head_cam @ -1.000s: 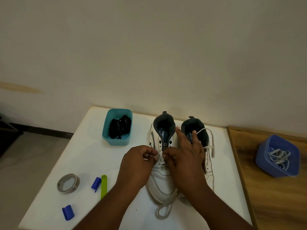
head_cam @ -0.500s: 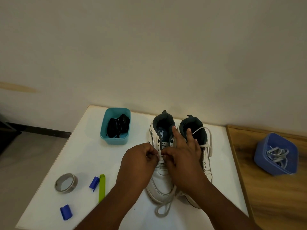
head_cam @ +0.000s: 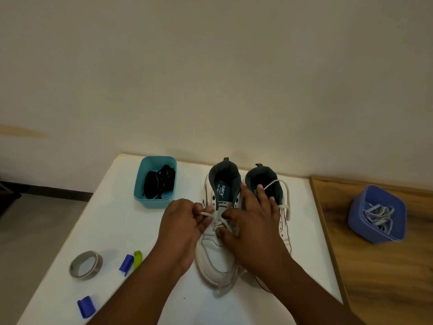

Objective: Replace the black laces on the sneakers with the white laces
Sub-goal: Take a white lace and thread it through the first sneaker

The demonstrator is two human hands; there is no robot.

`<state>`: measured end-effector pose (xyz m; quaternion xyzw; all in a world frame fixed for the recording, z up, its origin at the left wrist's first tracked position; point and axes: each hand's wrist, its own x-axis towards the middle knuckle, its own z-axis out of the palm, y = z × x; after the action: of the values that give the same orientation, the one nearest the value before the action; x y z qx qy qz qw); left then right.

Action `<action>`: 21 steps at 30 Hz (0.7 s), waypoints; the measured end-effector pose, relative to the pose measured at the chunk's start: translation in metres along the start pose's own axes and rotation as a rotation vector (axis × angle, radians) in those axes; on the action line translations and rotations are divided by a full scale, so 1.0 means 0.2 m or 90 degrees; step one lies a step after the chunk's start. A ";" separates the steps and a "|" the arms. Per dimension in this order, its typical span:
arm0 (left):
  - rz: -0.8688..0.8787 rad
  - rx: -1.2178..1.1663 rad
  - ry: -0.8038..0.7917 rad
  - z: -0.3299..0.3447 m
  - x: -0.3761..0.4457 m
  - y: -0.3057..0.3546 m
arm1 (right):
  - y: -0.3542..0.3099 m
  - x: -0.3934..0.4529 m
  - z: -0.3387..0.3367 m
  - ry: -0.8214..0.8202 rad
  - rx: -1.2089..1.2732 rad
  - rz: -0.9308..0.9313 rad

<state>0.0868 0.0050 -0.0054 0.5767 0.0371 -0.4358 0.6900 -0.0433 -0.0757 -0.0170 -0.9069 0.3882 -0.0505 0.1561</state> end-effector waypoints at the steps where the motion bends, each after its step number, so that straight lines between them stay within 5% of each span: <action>1: -0.015 -0.088 0.010 0.01 -0.01 0.02 | 0.00 0.00 0.00 -0.001 -0.002 0.002; 4: 0.076 -0.091 0.071 -0.01 -0.01 0.08 | 0.00 0.00 0.00 -0.004 0.006 0.001; 8: 0.401 0.664 0.030 -0.08 -0.01 0.04 | 0.00 0.00 0.01 0.005 -0.020 0.008; 12: 0.367 0.853 -0.073 -0.09 0.01 -0.05 | -0.01 0.01 0.02 0.008 -0.024 0.016; 14: 0.404 0.688 -0.012 -0.07 0.01 -0.02 | -0.01 0.01 0.01 -0.009 -0.015 0.015; 16: 0.321 0.236 0.097 -0.05 0.00 0.06 | -0.01 0.01 0.00 -0.019 -0.004 0.014; 19: 0.154 -0.410 -0.002 -0.05 -0.02 0.17 | 0.00 0.00 0.00 -0.019 -0.015 0.009; 21: 0.070 -0.392 0.000 -0.07 0.00 0.19 | 0.00 0.00 0.00 -0.018 -0.015 0.008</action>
<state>0.1171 0.0154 0.0197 0.3414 0.1361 -0.3664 0.8548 -0.0435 -0.0752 -0.0164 -0.9068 0.3923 -0.0321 0.1511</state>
